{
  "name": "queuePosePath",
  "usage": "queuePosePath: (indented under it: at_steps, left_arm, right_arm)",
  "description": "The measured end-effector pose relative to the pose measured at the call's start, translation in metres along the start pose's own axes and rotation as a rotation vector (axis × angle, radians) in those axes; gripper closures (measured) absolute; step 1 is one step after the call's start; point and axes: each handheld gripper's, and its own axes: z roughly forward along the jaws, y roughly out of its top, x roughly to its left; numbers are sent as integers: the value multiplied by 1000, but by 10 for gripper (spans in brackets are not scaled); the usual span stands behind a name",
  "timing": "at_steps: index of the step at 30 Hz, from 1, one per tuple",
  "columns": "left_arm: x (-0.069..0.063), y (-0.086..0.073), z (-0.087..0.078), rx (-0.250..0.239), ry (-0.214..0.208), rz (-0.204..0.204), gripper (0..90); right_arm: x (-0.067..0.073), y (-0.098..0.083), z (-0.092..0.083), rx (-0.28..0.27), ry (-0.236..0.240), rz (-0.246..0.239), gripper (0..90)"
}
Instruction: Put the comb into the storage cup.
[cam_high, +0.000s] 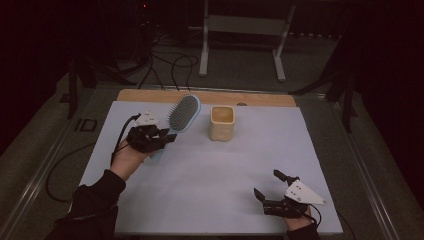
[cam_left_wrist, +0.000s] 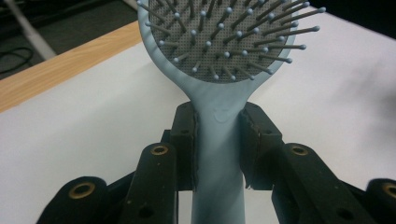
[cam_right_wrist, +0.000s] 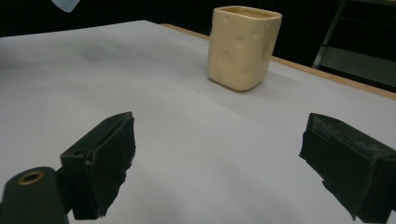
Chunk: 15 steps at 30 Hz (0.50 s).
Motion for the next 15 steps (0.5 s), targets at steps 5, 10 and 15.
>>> queuePosePath:
  at_steps: [5,10,15]
  left_arm:
    - [-4,7,5,-31,-26,5,699]
    - [-6,12,10,-47,-17,6,699]
    - [-10,21,15,-95,-30,2,699]
  right_arm:
    - [0,0,0,-2,-2,-1,96]
    - [-1,0,0,-1,-3,-1,96]
    - [0,0,-1,-4,-2,0,96]
